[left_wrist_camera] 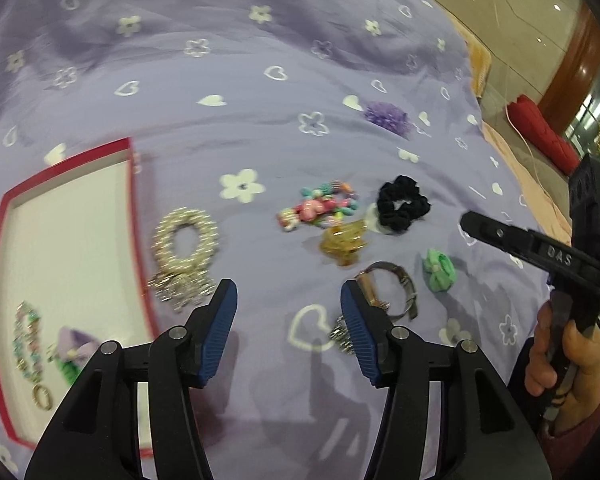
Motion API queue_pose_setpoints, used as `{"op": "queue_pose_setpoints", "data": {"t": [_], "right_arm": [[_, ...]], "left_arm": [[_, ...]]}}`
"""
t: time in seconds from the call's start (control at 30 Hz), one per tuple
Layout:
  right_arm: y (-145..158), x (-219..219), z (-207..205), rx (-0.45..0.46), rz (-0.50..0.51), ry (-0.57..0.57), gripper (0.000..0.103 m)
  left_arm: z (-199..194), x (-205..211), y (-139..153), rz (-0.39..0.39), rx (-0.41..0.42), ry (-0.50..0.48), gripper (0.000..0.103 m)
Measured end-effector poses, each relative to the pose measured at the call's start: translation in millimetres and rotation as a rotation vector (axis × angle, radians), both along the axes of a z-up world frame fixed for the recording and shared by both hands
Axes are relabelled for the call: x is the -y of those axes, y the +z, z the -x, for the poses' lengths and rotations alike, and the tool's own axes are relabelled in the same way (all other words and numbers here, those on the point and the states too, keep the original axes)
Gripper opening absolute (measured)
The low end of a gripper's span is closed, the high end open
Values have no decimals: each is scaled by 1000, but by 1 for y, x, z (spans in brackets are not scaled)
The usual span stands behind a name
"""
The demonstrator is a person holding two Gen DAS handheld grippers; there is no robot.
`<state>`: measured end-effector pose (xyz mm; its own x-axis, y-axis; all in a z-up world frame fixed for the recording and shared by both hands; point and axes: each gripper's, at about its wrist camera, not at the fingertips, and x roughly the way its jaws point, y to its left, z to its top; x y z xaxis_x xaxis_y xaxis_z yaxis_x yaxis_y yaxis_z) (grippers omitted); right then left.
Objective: Organize jewelry
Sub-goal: 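Grasp the yellow hair claw clip with the left tool while the right tool grasps the black scrunchie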
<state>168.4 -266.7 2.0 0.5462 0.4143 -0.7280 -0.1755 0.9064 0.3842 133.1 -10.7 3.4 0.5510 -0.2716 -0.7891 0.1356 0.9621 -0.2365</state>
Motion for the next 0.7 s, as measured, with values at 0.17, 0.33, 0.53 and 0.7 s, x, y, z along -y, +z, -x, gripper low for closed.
{"op": "queue_pose_setpoints", "data": {"t": [0.17,0.33,0.53,0.7], "right_arm": [[-6,10,-20,-7,13,-30,45],[-17,12,-44,-34,29,-39,45],[-34,10,-63,-70,40,-50,45],[-47,7,-72,-94,34,-50,45]], "left_arm": [[-22,26,-7,7,-18,-47,56],[-49,50,-20,-13,-45,-81,57],[-71,64,-39,-30,-77,-105,58],[-83,67,-54,-37,-108,-94,49]]}}
